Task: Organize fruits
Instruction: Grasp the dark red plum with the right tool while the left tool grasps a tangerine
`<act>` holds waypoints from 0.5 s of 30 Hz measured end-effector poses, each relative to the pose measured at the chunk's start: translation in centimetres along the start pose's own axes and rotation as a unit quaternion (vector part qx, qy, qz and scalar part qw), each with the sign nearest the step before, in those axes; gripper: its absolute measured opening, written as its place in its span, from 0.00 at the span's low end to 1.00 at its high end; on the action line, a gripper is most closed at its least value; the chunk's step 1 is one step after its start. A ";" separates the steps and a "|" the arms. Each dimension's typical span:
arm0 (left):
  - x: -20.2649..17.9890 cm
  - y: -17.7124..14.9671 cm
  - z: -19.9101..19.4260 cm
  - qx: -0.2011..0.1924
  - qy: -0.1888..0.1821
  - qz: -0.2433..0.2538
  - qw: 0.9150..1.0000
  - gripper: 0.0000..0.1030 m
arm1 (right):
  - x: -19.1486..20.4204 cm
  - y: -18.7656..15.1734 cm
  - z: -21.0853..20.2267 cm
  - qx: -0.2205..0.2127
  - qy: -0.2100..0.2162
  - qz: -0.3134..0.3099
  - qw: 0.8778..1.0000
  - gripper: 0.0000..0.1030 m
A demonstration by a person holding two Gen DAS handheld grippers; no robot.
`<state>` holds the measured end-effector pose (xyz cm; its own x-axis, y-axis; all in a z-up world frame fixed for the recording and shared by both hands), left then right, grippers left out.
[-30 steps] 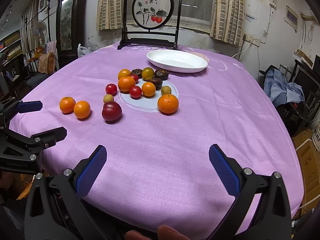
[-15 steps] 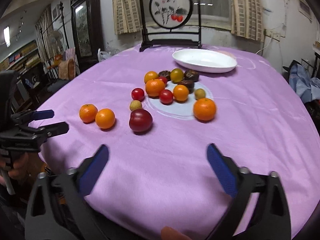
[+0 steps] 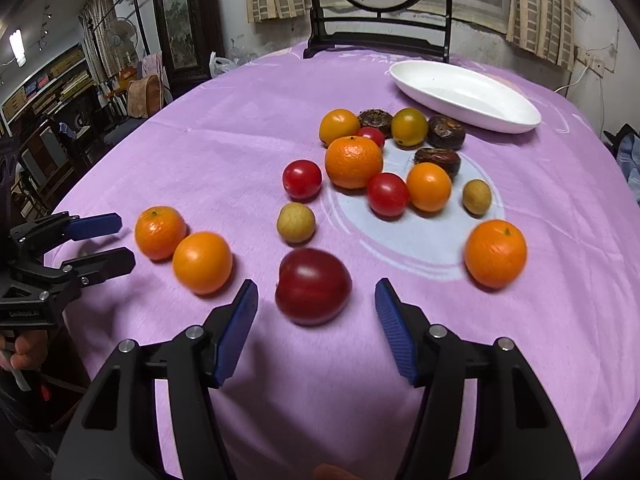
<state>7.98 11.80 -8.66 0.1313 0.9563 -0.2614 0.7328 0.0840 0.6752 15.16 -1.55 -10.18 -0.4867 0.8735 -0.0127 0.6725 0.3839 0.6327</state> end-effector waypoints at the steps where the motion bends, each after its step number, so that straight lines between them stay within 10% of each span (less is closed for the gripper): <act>1: 0.1 0.1 0.3 0.003 -0.006 -0.001 1.000 0.68 | 0.0 0.0 0.2 0.003 0.001 0.000 1.000 0.56; 5: 0.0 0.6 1.9 0.021 -0.012 0.011 1.000 0.65 | 0.0 -0.2 1.1 0.013 0.009 -0.002 1.000 0.41; 15: -0.2 1.4 4.5 0.046 -0.006 0.018 0.999 0.57 | -0.5 -0.4 0.7 0.012 0.023 -0.006 1.000 0.40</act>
<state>11.97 10.44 -10.74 0.1658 0.9550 -0.2460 0.7851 0.0231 0.6189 15.55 -1.96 -11.02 -0.5194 0.8544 0.0154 0.6792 0.4018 0.6142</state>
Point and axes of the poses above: each gripper's, at about its wrist camera, not at the fingertips, and z roughly the way its jaws point, x to its left, y to its top, the point moved 6 cm from there along z, roughly the way its jaws point, and after that the axes turned 8 degrees about -y, right-handed, at the moved point
